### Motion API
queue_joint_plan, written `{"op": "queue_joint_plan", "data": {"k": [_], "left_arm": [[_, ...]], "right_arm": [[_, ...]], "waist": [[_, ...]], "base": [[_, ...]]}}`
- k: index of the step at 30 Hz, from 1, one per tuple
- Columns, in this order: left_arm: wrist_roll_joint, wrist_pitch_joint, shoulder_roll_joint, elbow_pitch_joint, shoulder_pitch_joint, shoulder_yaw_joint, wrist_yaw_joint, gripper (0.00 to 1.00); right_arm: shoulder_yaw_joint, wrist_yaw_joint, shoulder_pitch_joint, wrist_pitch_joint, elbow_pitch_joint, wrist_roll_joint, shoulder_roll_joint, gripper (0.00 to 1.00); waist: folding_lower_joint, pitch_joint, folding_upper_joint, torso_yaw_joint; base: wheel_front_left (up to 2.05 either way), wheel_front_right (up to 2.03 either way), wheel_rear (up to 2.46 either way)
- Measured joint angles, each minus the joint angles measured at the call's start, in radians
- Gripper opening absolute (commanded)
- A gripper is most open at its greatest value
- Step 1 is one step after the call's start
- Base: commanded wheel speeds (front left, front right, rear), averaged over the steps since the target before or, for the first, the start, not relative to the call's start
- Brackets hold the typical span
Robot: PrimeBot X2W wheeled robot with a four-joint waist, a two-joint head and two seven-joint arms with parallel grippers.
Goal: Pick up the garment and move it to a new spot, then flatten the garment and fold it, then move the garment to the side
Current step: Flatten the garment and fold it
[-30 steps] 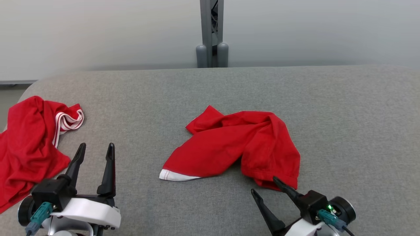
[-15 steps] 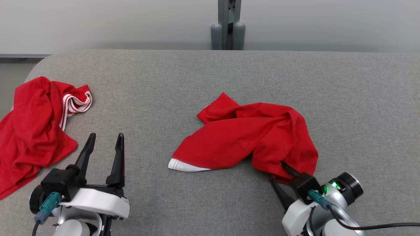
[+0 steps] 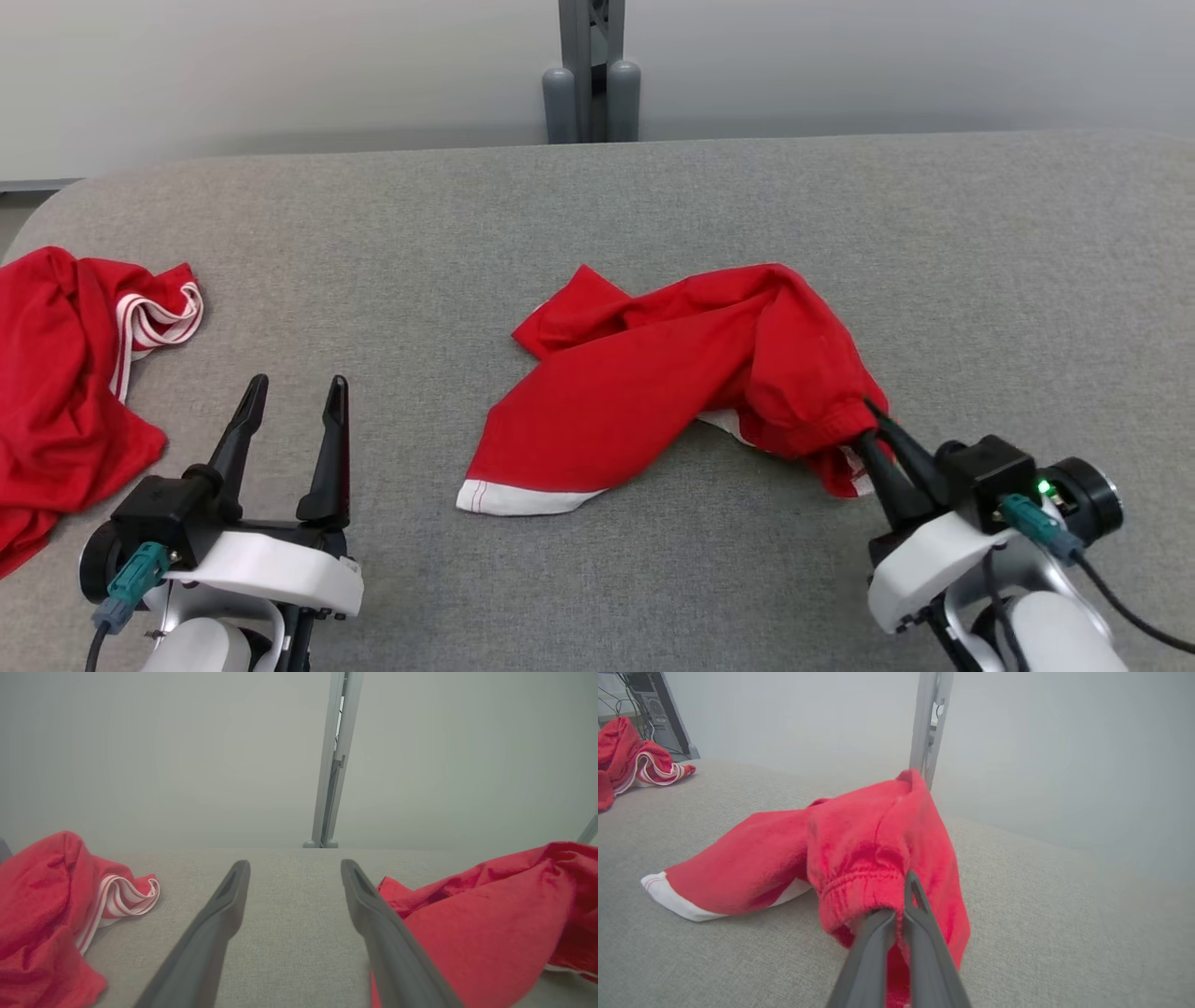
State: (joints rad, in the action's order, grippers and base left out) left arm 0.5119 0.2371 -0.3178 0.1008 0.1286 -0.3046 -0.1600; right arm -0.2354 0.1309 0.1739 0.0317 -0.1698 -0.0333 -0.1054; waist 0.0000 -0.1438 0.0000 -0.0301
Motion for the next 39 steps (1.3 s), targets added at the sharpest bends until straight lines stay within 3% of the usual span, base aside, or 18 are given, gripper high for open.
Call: {"op": "queue_joint_plan", "data": {"k": [8, 13, 19, 27, 30, 31, 33, 34, 35, 39], "left_arm": [[0.0, -0.009, -0.012, -0.001, 0.018, -0.005, 0.001, 1.0], [0.0, -0.017, -0.015, -0.002, 0.028, -0.008, 0.002, 1.0], [0.0, -0.021, -0.014, 0.001, 0.054, -0.02, 0.011, 1.0], [0.0, -0.022, -0.006, 0.016, 0.092, -0.038, 0.027, 1.0], [-0.001, -0.021, -0.002, 0.026, 0.107, -0.046, 0.028, 1.0], [-0.001, -0.021, -0.001, 0.03, 0.109, -0.048, 0.031, 1.0], [-0.001, -0.02, 0.002, 0.038, 0.112, -0.05, 0.033, 1.0], [-0.001, -0.019, 0.003, 0.041, 0.113, -0.052, 0.036, 1.0], [-0.001, -0.019, 0.004, 0.044, 0.115, -0.052, 0.036, 1.0], [-0.001, -0.017, 0.006, 0.055, 0.12, -0.058, 0.037, 1.0]], "right_arm": [[0.133, 0.0, -0.014, -0.054, 0.119, -0.149, -0.024, 0.0], [0.186, 0.0, 0.015, -0.085, 0.113, -0.209, -0.046, 0.0], [0.198, 0.0, 0.103, -0.073, -0.022, -0.258, -0.075, 0.0], [0.141, 0.0, 0.281, 0.012, -0.276, -0.342, -0.125, 0.0], [0.115, 0.0, 0.345, 0.054, -0.379, -0.373, -0.135, 0.13], [0.109, 0.0, 0.366, 0.069, -0.412, -0.388, -0.134, 0.13], [0.091, 0.0, 0.4, 0.092, -0.473, -0.4, -0.134, 0.5], [0.082, 0.0, 0.413, 0.104, -0.498, -0.414, -0.133, 0.96], [0.071, 0.0, 0.423, 0.115, -0.519, -0.421, -0.133, 1.0], [0.044, 0.0, 0.433, 0.154, -0.567, -0.471, -0.137, 1.0]], "waist": [[0.0, -0.017, 0.0, 0.026], [0.0, -0.037, 0.0, 0.027], [0.0, -0.071, 0.0, 0.014], [0.0, -0.113, 0.0, -0.009], [0.0, -0.125, 0.0, -0.015], [-0.0001, -0.128, 0.0, -0.015], [0.0, -0.131, 0.0, -0.015], [0.0, -0.131, 0.0, -0.015], [0.0, -0.13, 0.0, -0.014], [0.0, -0.12, 0.0, -0.009]], "base": [[0.0, 0.0, 0.0], [0.0, 0.0, 0.0], [0.0, 0.0, 0.0], [0.0, 0.0, 0.0], [0.0, 0.0, 0.0], [0.0, 0.0, 0.0], [0.0, 0.0, 0.0], [0.0, 0.0, 0.0], [0.0, 0.0, 0.0], [0.0, 0.0, 0.0]]}}
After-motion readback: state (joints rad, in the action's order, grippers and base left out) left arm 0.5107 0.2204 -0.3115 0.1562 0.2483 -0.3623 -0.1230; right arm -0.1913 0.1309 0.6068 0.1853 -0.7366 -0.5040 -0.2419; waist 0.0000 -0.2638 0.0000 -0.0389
